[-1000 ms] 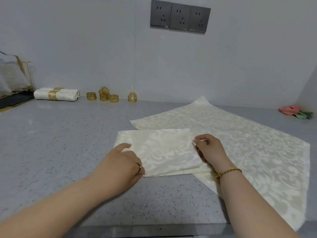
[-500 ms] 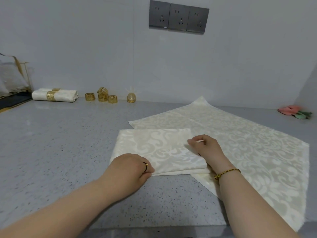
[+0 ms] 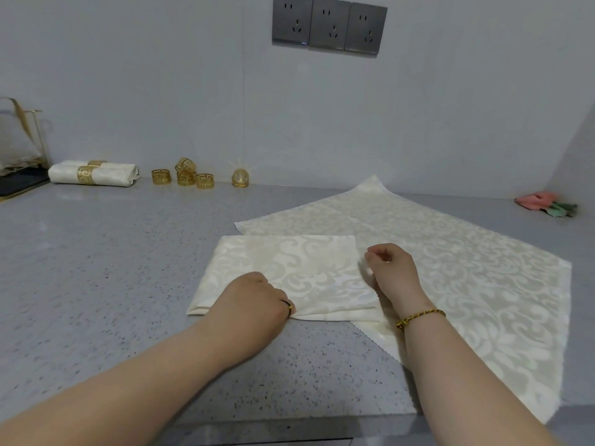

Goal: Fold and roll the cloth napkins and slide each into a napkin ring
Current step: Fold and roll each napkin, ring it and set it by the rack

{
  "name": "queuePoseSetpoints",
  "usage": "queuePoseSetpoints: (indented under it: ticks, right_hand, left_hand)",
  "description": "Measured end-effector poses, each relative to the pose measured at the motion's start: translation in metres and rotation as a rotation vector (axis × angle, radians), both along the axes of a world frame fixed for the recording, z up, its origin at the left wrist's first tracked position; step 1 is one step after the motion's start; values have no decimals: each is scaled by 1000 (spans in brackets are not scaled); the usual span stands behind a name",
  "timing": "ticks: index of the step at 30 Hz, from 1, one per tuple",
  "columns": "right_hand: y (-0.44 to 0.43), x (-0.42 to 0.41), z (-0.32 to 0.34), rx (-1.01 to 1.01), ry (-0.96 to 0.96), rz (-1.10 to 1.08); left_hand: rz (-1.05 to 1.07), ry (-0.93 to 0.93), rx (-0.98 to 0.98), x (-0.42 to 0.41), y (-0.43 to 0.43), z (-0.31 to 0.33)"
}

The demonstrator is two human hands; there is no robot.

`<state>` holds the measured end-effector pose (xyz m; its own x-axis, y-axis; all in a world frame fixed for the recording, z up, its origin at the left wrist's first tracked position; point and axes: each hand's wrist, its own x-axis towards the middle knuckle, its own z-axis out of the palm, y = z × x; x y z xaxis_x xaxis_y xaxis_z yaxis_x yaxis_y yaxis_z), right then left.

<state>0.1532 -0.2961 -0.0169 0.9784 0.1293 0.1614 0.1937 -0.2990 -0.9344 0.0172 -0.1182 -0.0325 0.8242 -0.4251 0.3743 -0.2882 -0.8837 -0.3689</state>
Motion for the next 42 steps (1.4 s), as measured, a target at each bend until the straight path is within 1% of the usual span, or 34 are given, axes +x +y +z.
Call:
queuePoseSetpoints:
  ticks: [3, 7, 9, 11, 13, 15, 17, 20, 21, 23, 24, 26, 28, 29, 32, 35, 36, 37, 38, 40, 42]
  right_hand:
    - [-1, -2, 0, -11, -65, 18]
    - [12, -14, 0, -178, -198, 224]
    - [19, -22, 1, -286, -321, 276]
    - [24, -28, 0, -326, -422, 307]
    - [26, -33, 0, -348, -461, 359]
    - [25, -31, -4, -433, -495, 434]
    - [28, -28, -7, -533, -546, 495]
    - [32, -29, -10, -630, -720, 432]
    - [34, -31, -10, -640, -763, 408]
    - [36, -36, -5, -662, -825, 379]
    - [39, -39, -2, -660, -856, 392]
    - [42, -44, 2, -667, -891, 470]
    - [48, -48, 4, -722, -948, 567]
    - [52, -50, 5, -767, -969, 608]
    - [66, -52, 6, -897, -967, 703]
    - [77, -52, 8, -977, -834, 765]
    - [80, -51, 9, -990, -819, 761]
    - [84, -50, 10, -996, -802, 765]
    - [86, -50, 11, -984, -778, 772]
    - [94, -51, 9, -955, -754, 761]
    - [101, -52, 3, -926, -738, 714]
  left_hand:
    - [-17, -91, -86, -8, 23, 8]
    - [102, -26, -95, -20, 68, 18]
    - [179, -4, -113, -22, 87, 19]
    - [252, -4, -140, -23, 104, 16]
    - [378, 5, -176, -25, 113, 20]
    - [523, -26, -267, -25, 114, 20]
    - [585, -17, -369, -27, 113, 12]
    - [491, 42, -620, -33, 82, 22]
    - [435, 59, -640, -36, 72, 23]
    - [340, 56, -582, -41, 51, 21]
    - [335, 66, -551, -44, 43, 18]
    - [288, 80, -385, -42, 38, 13]
    - [274, 62, -374, -40, 40, 13]
    - [249, 103, -398, -39, 46, 10]
    - [205, 131, -411, -41, 63, 5]
    - [200, 141, -463, -47, 87, 2]
    - [200, 178, -508, -51, 92, 4]
    - [203, 196, -599, -53, 99, 4]
    - [214, 149, -673, -53, 106, 2]
    - [234, 125, -825, -52, 117, -6]
    - [255, 135, -912, -50, 121, -10]
